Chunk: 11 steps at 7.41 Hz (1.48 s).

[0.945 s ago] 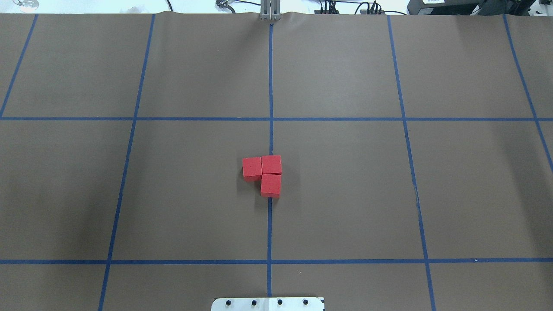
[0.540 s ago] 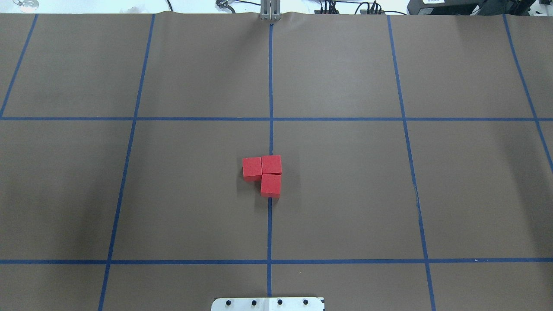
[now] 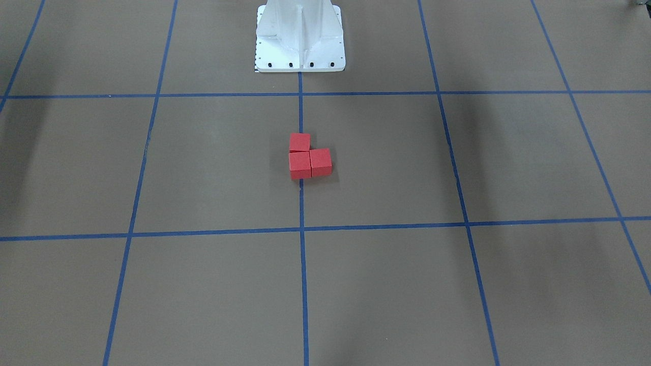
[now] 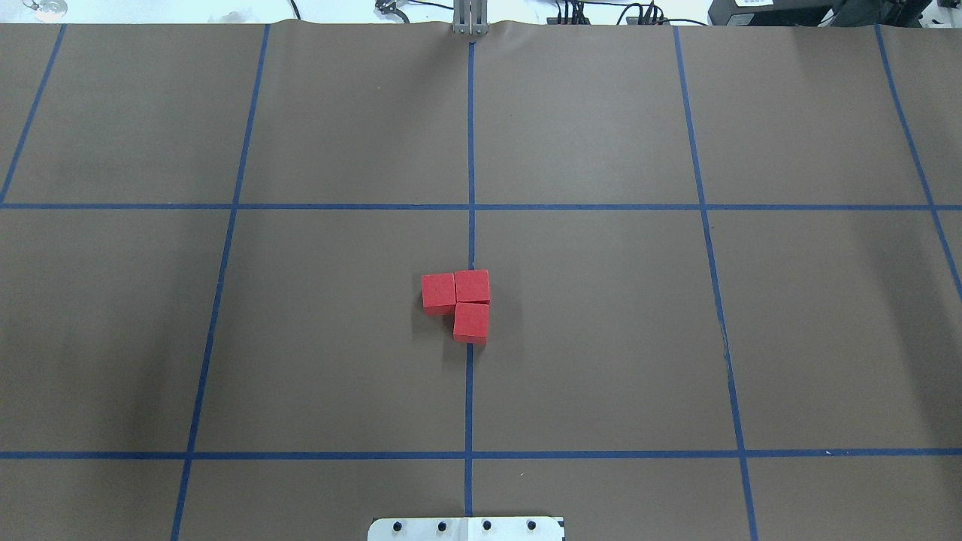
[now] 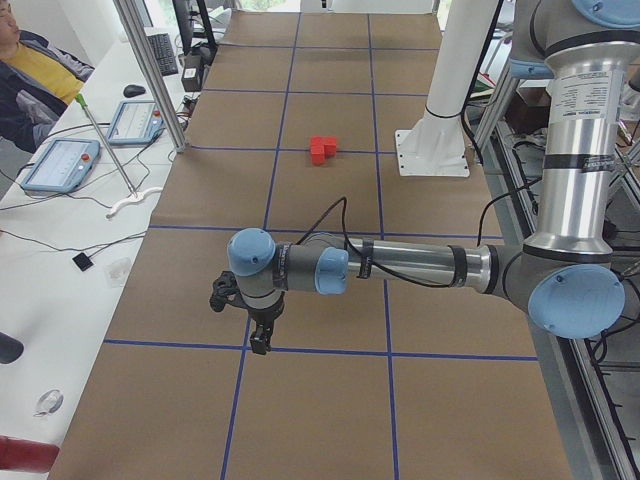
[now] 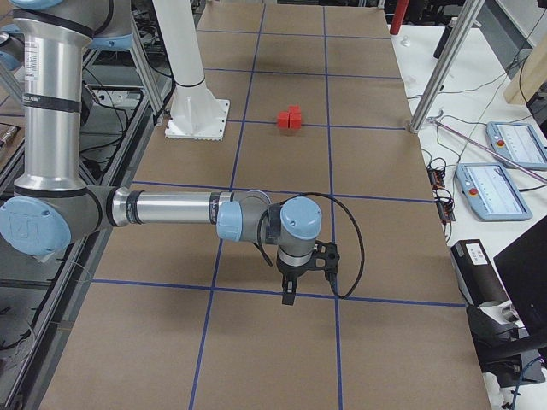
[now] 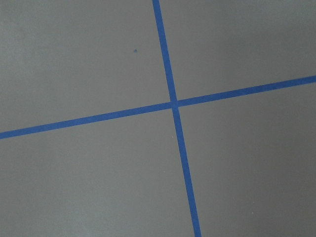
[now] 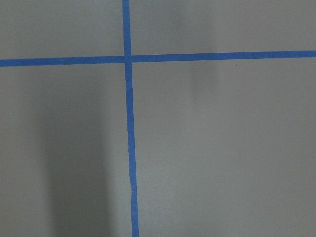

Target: Form red blocks into L shape at center

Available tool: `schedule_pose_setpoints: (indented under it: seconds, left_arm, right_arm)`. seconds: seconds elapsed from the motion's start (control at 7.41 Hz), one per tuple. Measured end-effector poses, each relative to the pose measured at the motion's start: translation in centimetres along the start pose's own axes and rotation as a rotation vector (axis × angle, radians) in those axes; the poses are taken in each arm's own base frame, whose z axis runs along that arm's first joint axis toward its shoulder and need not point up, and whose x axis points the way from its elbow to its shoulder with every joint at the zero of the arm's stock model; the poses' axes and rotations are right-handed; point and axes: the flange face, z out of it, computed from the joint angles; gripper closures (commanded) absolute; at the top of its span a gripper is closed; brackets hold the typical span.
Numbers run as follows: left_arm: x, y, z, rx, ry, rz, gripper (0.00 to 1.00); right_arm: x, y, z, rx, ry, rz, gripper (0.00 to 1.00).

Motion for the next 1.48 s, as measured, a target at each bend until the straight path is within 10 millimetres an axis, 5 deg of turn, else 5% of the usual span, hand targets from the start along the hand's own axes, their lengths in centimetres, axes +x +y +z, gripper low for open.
schedule_pose_setpoints:
  seconds: [1.48]
  left_arm:
    - [-0.24,1.01,0.40,-0.006,0.001,0.004,0.00]
  right_arm:
    - [0.67,0.38,0.85,-0.017,0.032,0.015,0.01]
